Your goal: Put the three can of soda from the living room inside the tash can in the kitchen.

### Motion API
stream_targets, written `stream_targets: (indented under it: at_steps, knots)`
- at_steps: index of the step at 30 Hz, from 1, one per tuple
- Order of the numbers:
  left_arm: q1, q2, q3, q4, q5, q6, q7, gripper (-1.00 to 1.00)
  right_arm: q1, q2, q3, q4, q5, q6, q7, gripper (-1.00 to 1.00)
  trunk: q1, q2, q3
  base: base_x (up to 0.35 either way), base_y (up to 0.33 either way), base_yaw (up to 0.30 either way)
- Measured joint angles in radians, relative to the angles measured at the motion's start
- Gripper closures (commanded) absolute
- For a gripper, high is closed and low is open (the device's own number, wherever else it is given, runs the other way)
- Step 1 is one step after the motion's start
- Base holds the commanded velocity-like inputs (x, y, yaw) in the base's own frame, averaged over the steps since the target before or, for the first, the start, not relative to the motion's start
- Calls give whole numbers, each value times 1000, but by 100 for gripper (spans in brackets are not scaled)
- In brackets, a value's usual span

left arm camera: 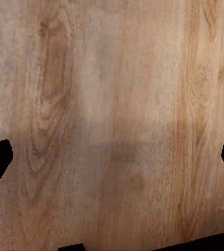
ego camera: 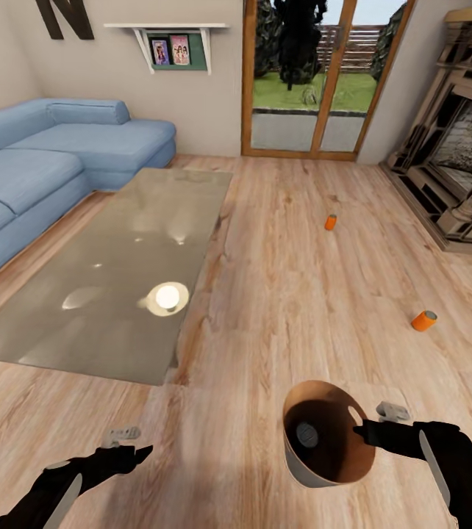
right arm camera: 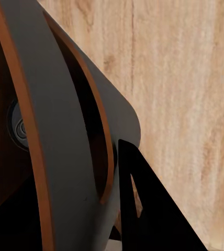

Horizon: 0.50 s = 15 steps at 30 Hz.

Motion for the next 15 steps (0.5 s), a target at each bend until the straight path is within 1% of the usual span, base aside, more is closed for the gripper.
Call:
stream_targets:
  at_steps: [12,15]
  knots:
    - [0,0,-1,0,0,0,4,-100,0,3,0,0,0,0,-1,100,0,0,0,146,-315,-1]
    - [0,0,0,0,0,0,4,-100,0,6,0,0,-4,1,-1,100,0,0,2,144,-315,-85]
